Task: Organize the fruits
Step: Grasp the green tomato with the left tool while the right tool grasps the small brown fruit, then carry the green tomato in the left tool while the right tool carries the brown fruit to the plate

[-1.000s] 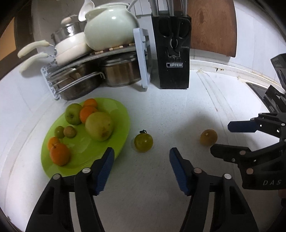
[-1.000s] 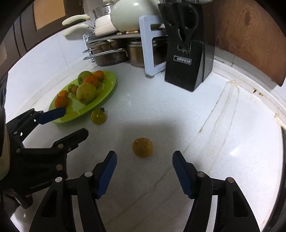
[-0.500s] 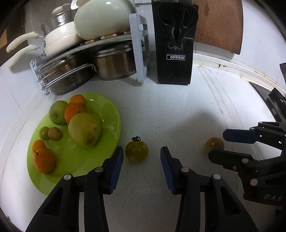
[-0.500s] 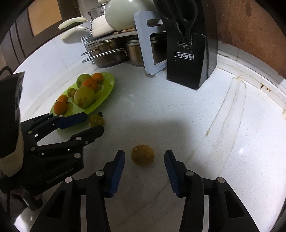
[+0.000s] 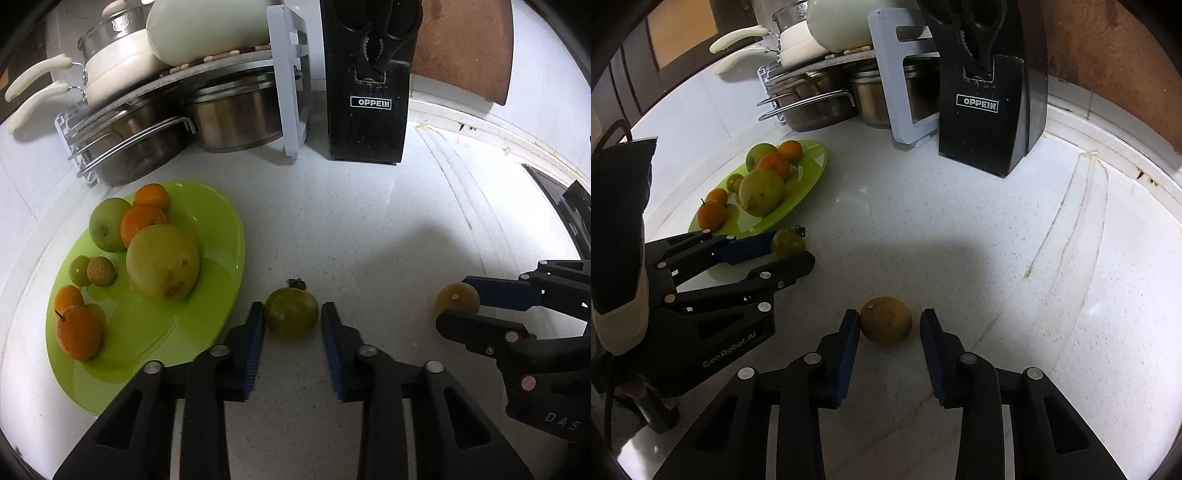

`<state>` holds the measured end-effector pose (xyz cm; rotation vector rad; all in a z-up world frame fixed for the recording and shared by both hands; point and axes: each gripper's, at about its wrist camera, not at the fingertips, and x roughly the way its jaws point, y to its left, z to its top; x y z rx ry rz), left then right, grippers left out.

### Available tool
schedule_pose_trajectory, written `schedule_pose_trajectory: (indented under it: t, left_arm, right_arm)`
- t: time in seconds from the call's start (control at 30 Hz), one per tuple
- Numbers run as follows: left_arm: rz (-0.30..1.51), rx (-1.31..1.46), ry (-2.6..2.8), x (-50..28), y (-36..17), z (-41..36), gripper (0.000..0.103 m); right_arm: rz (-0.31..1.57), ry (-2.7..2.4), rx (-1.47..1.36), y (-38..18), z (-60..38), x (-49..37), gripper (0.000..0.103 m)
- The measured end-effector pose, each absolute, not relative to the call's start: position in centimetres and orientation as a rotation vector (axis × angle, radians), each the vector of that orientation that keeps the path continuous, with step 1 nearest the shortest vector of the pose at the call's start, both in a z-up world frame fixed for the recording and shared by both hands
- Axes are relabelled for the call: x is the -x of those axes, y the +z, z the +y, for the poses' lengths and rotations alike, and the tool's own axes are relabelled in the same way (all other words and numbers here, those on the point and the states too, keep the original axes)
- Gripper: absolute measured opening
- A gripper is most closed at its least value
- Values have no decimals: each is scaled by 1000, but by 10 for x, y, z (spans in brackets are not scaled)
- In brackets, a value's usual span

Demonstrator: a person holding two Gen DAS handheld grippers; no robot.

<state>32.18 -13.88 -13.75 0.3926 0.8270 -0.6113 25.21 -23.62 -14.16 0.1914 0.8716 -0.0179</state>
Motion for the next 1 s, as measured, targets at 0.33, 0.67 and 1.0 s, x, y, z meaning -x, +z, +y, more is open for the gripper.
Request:
schedule_pose_trajectory:
  t: [0.33,0.67,1.0]
  left_arm:
    - [811,-354,-616,-310,-123,-129,29]
    - [769,-319,-595,-296,-99,-116,29]
    - [732,-279,-547,-271,-77,-98,29]
  right_arm:
    - [856,-7,-194,-137,-234,-249,30]
    - [814,9,-177,-121,-232,-240,30]
    - [752,46,-142,-98,-222,-222,30]
